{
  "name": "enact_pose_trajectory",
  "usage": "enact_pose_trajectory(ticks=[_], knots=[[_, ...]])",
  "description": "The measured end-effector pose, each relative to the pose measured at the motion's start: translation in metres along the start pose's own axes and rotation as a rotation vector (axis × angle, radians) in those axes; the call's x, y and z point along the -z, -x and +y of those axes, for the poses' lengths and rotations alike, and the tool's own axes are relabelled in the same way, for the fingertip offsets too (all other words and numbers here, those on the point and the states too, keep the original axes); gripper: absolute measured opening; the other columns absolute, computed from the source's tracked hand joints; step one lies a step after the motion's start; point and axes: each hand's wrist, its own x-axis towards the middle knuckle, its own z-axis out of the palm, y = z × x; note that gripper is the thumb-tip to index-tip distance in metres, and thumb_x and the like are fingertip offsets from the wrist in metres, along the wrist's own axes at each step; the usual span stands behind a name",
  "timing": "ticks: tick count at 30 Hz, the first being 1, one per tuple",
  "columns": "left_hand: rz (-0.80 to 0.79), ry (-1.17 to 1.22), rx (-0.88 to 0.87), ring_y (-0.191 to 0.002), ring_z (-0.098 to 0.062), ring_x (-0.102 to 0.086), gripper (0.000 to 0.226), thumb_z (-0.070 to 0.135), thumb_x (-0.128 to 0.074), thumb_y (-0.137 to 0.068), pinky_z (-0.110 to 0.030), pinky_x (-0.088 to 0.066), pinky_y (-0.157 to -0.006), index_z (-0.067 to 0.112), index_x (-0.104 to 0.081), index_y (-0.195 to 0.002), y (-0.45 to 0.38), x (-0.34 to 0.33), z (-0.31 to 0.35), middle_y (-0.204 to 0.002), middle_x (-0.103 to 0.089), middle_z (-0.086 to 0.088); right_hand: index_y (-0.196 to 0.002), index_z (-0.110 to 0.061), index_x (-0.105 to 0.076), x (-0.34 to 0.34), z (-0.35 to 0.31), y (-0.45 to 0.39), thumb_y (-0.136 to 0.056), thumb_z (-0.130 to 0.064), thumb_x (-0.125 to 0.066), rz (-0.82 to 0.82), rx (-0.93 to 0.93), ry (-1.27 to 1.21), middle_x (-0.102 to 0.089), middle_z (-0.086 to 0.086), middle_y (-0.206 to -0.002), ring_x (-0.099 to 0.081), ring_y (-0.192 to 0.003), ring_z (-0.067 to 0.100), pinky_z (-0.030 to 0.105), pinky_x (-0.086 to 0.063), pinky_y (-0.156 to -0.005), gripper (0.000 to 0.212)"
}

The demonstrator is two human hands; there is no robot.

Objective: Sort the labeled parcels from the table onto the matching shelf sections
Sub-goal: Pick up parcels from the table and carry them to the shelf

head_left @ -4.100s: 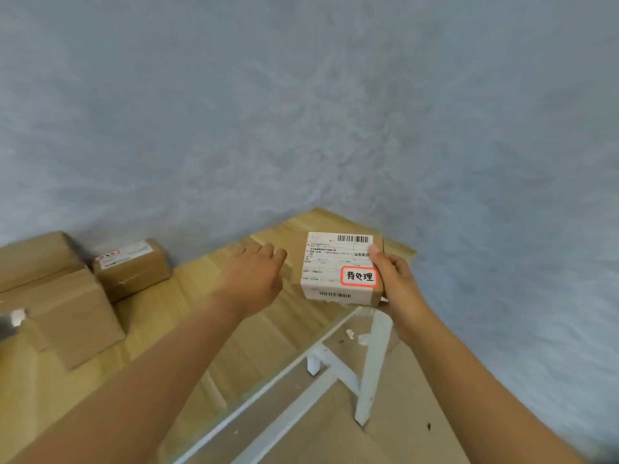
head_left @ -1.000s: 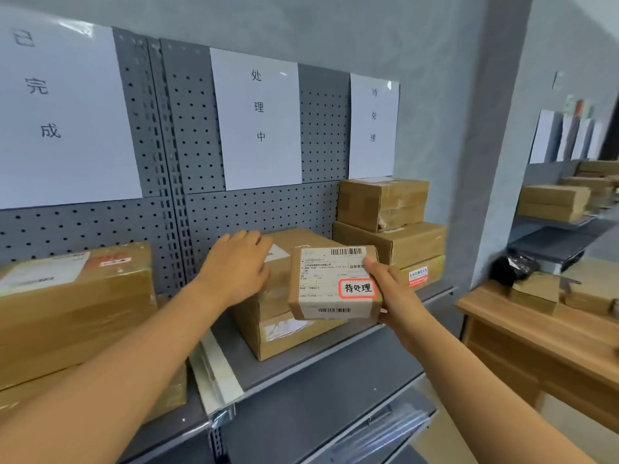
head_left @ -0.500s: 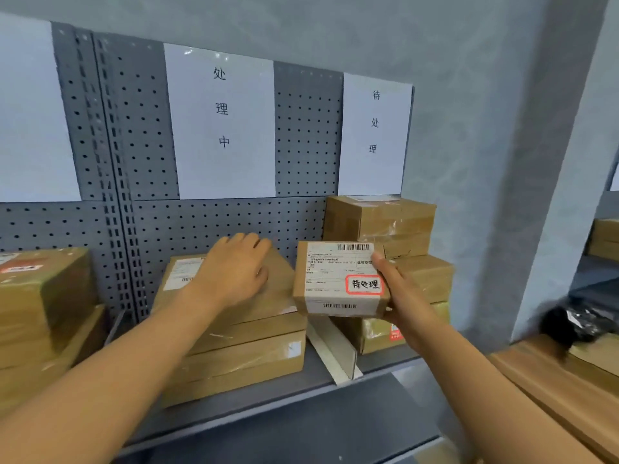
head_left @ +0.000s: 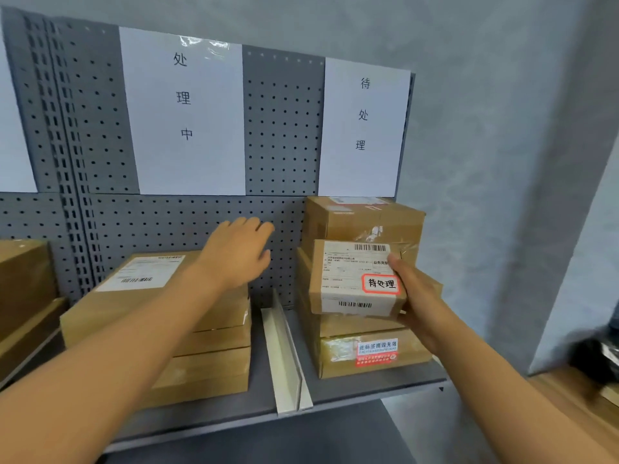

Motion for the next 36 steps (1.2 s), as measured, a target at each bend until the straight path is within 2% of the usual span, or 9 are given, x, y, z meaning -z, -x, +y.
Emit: enact_pose_trajectory(ticks=[11,15,19,22,25,27,31,33,36], knots=[[-0.015,0.001,-0.008,-0.115,-0.025,-0.054,0.044,0.035,-0.047,-0.098,-0.04,-0.045,-0.092,0.018,-0.047,-0.139,-0.051,-0.032,0.018,-0.125,-0.058,-0.004,-0.109,-0.039,-0.072,0.042,-0.046,-0.055,-0.094,-0.064,-0.046,-0.079,0.079,-0.02,-0.075,0.001,-0.114,-0.069,-0.107,0.022,0.046,-0.051,-0.096,0.039],[-0.02,-0.056,0.037,-0.114,-0.026,-0.054,0.044,0.035,-0.046,-0.098,-0.041,-0.044,-0.093,0.017,-0.047,-0.138,-0.065,-0.024,0.008,-0.123,-0.058,-0.005,-0.104,-0.046,-0.073,0.037,-0.083,-0.092,-0.094,-0.061,-0.049,-0.224,0.089,-0.138,-0.075,-0.003,-0.114,-0.073,-0.098,0.019,0.042,-0.059,-0.076,0.031],[-0.038,-0.106,0.101,-0.115,-0.025,-0.053,0.042,0.036,-0.045,-0.098,-0.039,-0.045,-0.092,0.017,-0.047,-0.136,-0.072,-0.019,0.007,-0.126,-0.058,-0.005,-0.105,-0.036,-0.074,0.03,-0.112,-0.134,-0.091,-0.062,-0.054,-0.229,0.07,-0.141,-0.077,0.0,-0.105,-0.076,-0.09,0.021,0.04,-0.06,-0.068,0.036],[-0.055,-0.144,0.159,-0.117,-0.024,-0.052,0.043,0.037,-0.044,-0.099,-0.039,-0.044,-0.093,0.017,-0.046,-0.137,-0.075,-0.017,0.012,-0.129,-0.056,-0.004,-0.084,-0.035,-0.079,0.027,-0.127,-0.164,-0.088,-0.063,-0.056,-0.221,0.057,-0.06,-0.078,-0.002,-0.088,-0.076,-0.076,0.019,0.036,-0.06,-0.063,0.037],[-0.064,-0.187,0.213,-0.118,-0.025,-0.051,0.044,0.038,-0.043,-0.1,-0.039,-0.043,-0.096,0.018,-0.044,-0.138,-0.075,-0.015,0.018,-0.131,-0.055,-0.004,-0.07,-0.032,-0.079,0.029,-0.139,-0.187,-0.087,-0.057,-0.059,-0.237,0.052,0.007,-0.076,0.001,-0.074,-0.075,-0.064,0.024,0.044,-0.06,-0.058,0.036],[-0.084,-0.219,0.249,-0.119,-0.025,-0.051,0.045,0.038,-0.043,-0.1,-0.04,-0.041,-0.097,0.019,-0.043,-0.14,-0.073,-0.014,0.022,-0.131,-0.055,-0.004,-0.078,-0.03,-0.078,0.033,-0.143,-0.201,-0.088,-0.055,-0.056,-0.223,0.044,0.105,-0.075,0.003,-0.085,-0.074,-0.07,0.027,0.045,-0.062,-0.062,0.034],[-0.105,-0.238,0.312,-0.119,-0.026,-0.051,0.045,0.037,-0.045,-0.099,-0.04,-0.042,-0.097,0.018,-0.044,-0.14,-0.069,-0.009,0.031,-0.128,-0.056,-0.005,-0.13,-0.018,-0.058,0.041,-0.141,-0.224,-0.094,-0.054,-0.048,-0.136,0.003,0.293,-0.054,0.007,-0.137,-0.059,-0.108,0.028,0.041,-0.053,-0.093,0.051],[-0.118,-0.258,0.337,-0.118,-0.027,-0.051,0.045,0.037,-0.046,-0.098,-0.041,-0.042,-0.097,0.018,-0.045,-0.139,-0.065,-0.004,0.034,-0.128,-0.057,-0.006,-0.14,-0.012,-0.047,0.041,-0.143,-0.227,-0.098,-0.049,-0.048,-0.032,0.155,0.323,-0.051,0.009,-0.141,-0.055,-0.116,0.029,0.037,-0.044,-0.094,0.056],[-0.105,-0.275,0.385,-0.118,-0.028,-0.051,0.047,0.036,-0.047,-0.097,-0.042,-0.041,-0.095,0.018,-0.045,-0.14,-0.059,0.008,0.037,-0.128,-0.057,-0.006,-0.131,-0.012,-0.051,0.03,-0.156,-0.219,-0.097,-0.034,-0.053,0.089,0.525,0.323,-0.058,0.009,-0.13,-0.053,-0.1,0.02,0.029,-0.039,-0.082,0.041]])
